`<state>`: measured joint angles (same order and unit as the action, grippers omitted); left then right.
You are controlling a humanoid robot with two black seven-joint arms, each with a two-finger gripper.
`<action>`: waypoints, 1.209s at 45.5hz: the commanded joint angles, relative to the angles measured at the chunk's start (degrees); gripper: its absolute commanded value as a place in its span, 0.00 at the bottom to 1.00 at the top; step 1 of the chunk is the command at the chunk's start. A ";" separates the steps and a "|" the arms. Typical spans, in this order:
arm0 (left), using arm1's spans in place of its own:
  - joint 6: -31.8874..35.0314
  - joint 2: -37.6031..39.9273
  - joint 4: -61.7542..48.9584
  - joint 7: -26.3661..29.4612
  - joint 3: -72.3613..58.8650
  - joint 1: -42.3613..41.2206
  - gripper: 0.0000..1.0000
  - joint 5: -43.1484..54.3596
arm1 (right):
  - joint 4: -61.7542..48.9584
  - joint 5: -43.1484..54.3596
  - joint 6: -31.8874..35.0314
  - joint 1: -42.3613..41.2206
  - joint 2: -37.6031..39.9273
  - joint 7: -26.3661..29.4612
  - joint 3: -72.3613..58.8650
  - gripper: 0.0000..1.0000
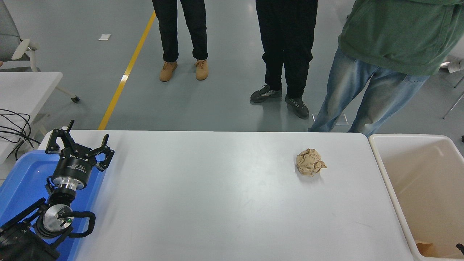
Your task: Clean the table surface
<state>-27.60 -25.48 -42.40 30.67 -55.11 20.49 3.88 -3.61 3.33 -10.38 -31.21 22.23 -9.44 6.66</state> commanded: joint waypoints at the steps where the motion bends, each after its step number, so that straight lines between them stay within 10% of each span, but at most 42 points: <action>1: 0.00 0.00 0.03 0.00 0.00 -0.01 0.99 -0.01 | -0.08 -0.16 4.49 -3.07 3.25 -0.22 3.17 0.98; 55: 0.00 0.00 -0.06 0.00 0.00 -0.01 0.99 -0.01 | 38.42 -2.98 23.55 2.29 1.67 -4.61 56.00 0.99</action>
<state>-27.60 -25.48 -42.41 30.68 -55.11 20.47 3.87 30.61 0.17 5.57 -32.72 25.88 -12.84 55.43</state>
